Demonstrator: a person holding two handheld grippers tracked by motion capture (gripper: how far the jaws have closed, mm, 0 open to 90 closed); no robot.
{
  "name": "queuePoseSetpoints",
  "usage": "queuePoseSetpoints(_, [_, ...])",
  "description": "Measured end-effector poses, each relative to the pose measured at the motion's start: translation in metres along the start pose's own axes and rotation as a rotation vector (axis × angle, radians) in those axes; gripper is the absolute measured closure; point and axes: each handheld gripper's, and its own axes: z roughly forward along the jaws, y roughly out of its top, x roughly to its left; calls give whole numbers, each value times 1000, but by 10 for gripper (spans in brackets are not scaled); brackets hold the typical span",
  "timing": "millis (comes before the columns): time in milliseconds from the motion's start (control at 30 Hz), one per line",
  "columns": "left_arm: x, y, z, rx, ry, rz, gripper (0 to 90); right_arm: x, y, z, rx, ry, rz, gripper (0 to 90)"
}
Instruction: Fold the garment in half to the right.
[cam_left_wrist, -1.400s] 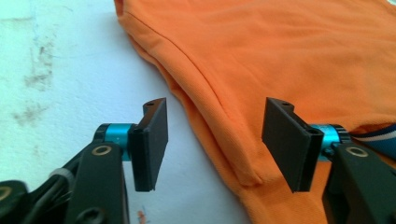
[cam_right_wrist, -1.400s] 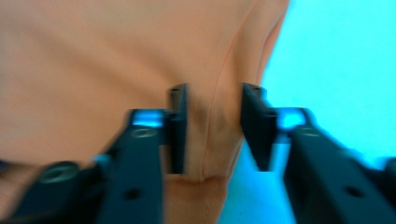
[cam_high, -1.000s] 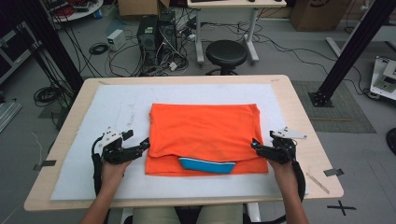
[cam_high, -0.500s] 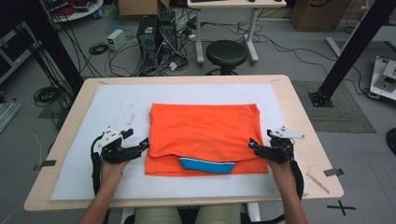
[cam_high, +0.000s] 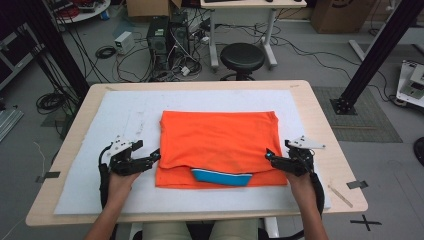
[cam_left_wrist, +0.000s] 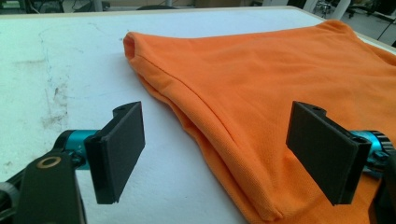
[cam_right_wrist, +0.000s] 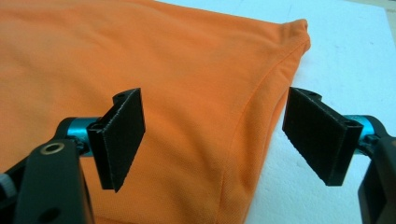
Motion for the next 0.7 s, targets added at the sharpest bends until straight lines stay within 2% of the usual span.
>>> queuePoseSetpoints(100, [-1, -1, 2, 19, -17, -23, 195, 1, 0, 0, 0, 6, -2, 213])
queuePoseSetpoints(167, [-2, -3, 3, 36, -14, -35, 195, 1, 0, 1, 3, 8, -6, 214])
queuePoseSetpoints(367, [-8, -8, 5, 102, -2, -18, 195, 4, 1, 5, 1, 13, -9, 213])
queuePoseSetpoints(467, [-10, -9, 5, 120, 1, -30, 207, 7, 1, 9, 11, 27, -22, 214])
queuePoseSetpoints(700, [-14, -12, 10, 174, -3, -55, 310, 13, 3, 10, 12, 41, -44, 213])
